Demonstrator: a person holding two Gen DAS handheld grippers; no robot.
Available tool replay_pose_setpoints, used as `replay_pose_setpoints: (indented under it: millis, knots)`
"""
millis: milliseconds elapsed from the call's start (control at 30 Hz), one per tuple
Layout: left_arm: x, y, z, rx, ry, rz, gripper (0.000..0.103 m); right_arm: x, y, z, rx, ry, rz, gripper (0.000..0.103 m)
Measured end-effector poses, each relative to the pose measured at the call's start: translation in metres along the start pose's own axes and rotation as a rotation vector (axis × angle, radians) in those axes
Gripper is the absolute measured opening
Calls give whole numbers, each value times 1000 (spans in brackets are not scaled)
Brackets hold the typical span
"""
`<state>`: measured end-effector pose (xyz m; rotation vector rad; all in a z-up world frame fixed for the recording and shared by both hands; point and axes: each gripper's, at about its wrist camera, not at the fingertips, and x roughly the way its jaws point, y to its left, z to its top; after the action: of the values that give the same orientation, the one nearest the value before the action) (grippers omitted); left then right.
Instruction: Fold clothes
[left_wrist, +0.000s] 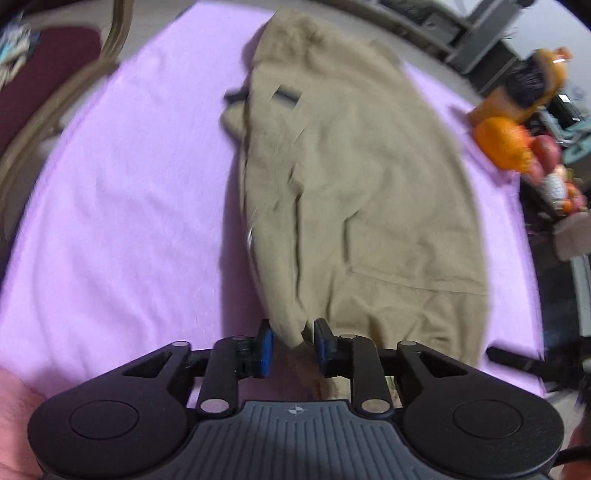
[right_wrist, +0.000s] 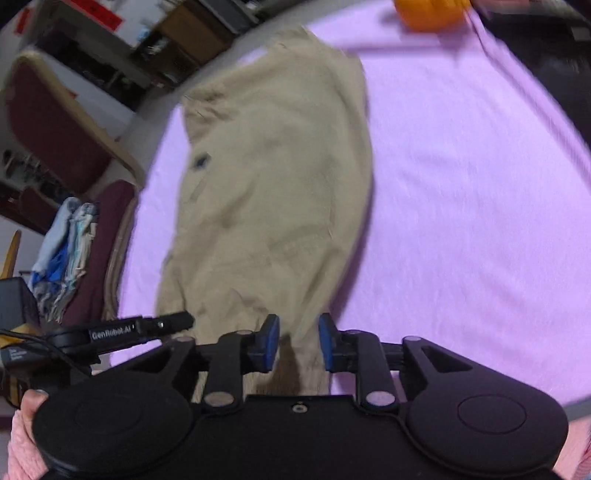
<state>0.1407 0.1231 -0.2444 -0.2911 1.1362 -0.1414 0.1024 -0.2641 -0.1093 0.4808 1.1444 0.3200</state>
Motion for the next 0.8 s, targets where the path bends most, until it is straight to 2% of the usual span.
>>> replay_pose_setpoints:
  millis: [67, 167, 267, 367, 433, 500, 600, 633, 667, 700, 800]
  knots:
    - [-27, -3, 14, 36, -111, -16, 28, -32, 12, 22, -54, -79, 12, 33]
    - [-63, -6, 44, 47, -273, -29, 34, -70, 32, 64, -94, -196, 64, 35]
    - [-86, -7, 83, 35, -390, -65, 39, -89, 55, 108, -121, -295, 139, 35]
    - [-88, -9, 128, 22, -446, -56, 45, -88, 78, 144, -147, -367, 216, 35]
    - [-73, -4, 160, 4, -439, -37, 46, -74, 89, 167, -147, -395, 259, 36]
    - [-45, 4, 192, -40, -398, -31, 45, -43, 87, 191, -126, -398, 276, 41]
    - [10, 24, 235, -144, -292, -90, 45, 23, 69, 233, -90, -377, 199, 41]
    - [29, 31, 246, -176, -258, -107, 46, 46, 62, 250, -92, -361, 165, 37]
    - [47, 38, 257, -206, -226, -121, 47, 69, 55, 266, -94, -344, 131, 24]
    - [63, 42, 265, -227, -202, -128, 48, 91, 47, 282, -97, -327, 97, 18]
    - [102, 51, 286, -238, -161, -159, 54, 145, 38, 317, -134, -324, 34, 17]
